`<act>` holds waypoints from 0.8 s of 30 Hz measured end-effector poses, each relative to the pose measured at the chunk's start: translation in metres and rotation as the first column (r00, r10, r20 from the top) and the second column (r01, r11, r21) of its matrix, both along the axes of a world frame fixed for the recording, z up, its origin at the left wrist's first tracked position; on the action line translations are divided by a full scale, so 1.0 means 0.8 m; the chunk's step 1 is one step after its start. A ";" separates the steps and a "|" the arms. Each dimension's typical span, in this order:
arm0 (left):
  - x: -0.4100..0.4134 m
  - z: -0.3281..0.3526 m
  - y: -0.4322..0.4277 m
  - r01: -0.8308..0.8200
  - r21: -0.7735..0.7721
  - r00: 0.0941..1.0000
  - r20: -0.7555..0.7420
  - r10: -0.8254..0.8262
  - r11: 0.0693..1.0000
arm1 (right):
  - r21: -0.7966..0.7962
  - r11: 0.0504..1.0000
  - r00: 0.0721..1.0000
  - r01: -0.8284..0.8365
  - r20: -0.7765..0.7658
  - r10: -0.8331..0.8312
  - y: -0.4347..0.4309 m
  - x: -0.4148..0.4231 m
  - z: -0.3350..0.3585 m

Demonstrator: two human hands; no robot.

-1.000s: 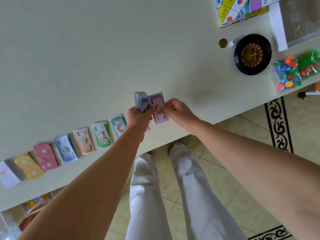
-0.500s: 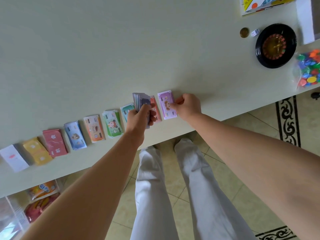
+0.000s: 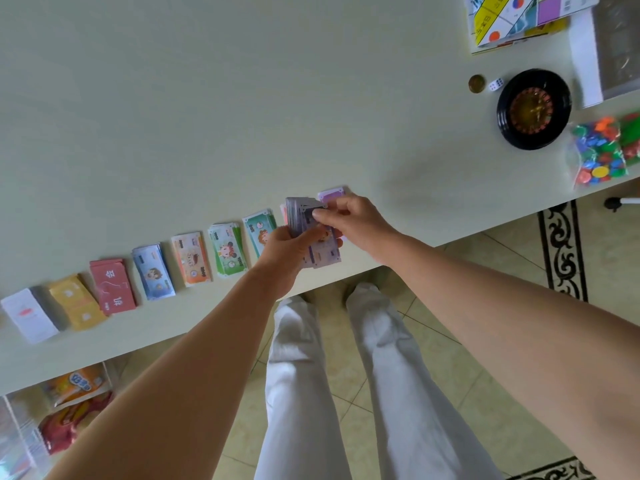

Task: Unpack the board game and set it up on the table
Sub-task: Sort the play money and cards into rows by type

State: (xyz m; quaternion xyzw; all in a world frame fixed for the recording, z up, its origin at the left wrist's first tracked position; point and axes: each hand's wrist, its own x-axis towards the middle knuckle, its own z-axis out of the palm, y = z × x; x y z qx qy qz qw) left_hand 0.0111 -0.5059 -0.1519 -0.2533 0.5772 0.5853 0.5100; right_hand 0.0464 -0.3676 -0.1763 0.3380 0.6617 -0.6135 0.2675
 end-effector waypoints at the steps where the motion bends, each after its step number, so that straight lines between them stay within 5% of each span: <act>1: 0.000 0.004 0.003 -0.012 0.011 1.000 0.007 0.012 1.000 | -0.039 0.999 1.000 0.021 0.010 -0.021 0.000 0.001 0.000; 5: -0.003 0.013 0.010 -0.049 0.089 0.998 0.040 0.045 0.995 | -0.116 0.978 0.984 0.176 0.024 -0.174 0.010 0.000 0.010; 12: -0.009 0.019 0.032 -0.009 0.002 1.000 -0.025 0.009 1.000 | -0.198 0.952 0.972 0.235 0.059 -0.227 0.030 0.009 0.022; 24: -0.005 0.029 0.056 -0.004 0.050 1.000 -0.025 0.006 0.999 | -0.174 0.917 0.934 0.358 0.064 -0.352 0.047 0.019 0.022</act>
